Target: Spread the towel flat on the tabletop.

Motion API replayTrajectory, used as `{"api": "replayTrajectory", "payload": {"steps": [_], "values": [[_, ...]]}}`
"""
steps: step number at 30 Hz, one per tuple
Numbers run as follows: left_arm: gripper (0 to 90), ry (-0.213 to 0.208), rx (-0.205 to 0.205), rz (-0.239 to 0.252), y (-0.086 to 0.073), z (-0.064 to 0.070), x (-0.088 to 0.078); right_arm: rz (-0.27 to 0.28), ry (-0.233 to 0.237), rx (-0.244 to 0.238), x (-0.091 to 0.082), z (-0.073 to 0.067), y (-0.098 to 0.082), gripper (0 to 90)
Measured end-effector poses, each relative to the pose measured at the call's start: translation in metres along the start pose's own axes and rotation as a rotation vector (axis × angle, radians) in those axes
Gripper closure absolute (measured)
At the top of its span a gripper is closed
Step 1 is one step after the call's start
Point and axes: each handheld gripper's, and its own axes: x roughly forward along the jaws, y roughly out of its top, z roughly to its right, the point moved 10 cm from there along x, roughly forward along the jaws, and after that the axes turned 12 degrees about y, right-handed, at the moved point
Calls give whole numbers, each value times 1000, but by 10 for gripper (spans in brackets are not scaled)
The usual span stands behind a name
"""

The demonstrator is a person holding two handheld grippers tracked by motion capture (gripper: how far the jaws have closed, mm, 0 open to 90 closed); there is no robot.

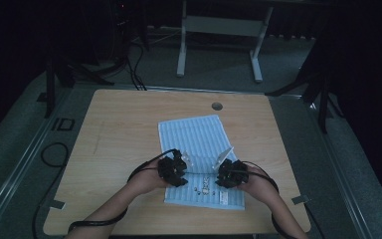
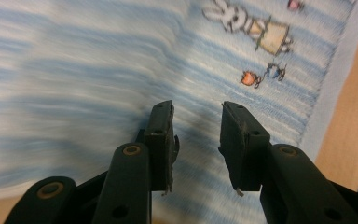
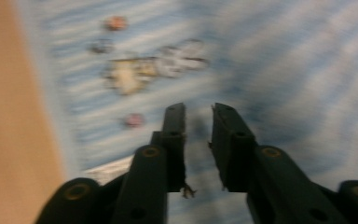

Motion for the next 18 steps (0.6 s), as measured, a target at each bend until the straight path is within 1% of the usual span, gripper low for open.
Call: {"api": "replayTrajectory", "payload": {"steps": [1, 2, 3, 4, 5, 6, 7, 8, 9, 10, 11, 13, 14, 15, 16, 17, 18], "values": [[657, 33, -6, 7, 2, -10, -6, 4, 6, -19, 1, -7, 1, 728], [671, 33, -6, 7, 2, -10, -6, 4, 6, -19, 1, -7, 1, 728], [671, 74, -30, 19, 5, -28, -14, 3, 16, -36, 3, -15, 2, 733], [759, 87, -42, 17, 6, -36, -15, -7, 19, -60, 7, -26, 3, 774], [760, 94, -64, 7, 6, -46, -14, -12, 23, -70, 9, -31, 3, 774], [785, 107, -91, -5, 6, -56, -10, -23, 35, -84, 12, -38, 5, 775], [792, 122, -115, -22, 4, -66, -4, -30, 34, -107, 13, -43, 7, 785], [805, 127, -137, -52, 2, -74, 3, -36, 29, -125, 15, -46, 9, 792], [817, 131, -156, -72, 0, -83, 12, -47, 25, -131, 17, -49, 11, 797], [817, 135, -169, -84, -2, -88, 18, -58, 23, -142, 19, -50, 13, 812], [830, 130, -186, -107, -4, -92, 25, -63, 22, -146, 20, -50, 13, 823], [832, 133, -198, -134, -7, -99, 38, -82, 23, -147, 23, -48, 14, 825], [831, 128, -205, -151, -9, -100, 44, -95, 23, -150, 25, -47, 13, 840], [831, 129, -202, -166, -11, -102, 48, -112, 21, -149, 27, -47, 12, 846], [832, 125, -217, -154, -10, -104, 51, -116, 21, -156, 28, -48, 11, 846], [830, 119, -234, -154, -9, -106, 52, -117, 23, -159, 28, -49, 11, 853], [830, 122, -237, -159, -9, -108, 52, -125, 31, -165, 28, -51, 10, 855]]}}
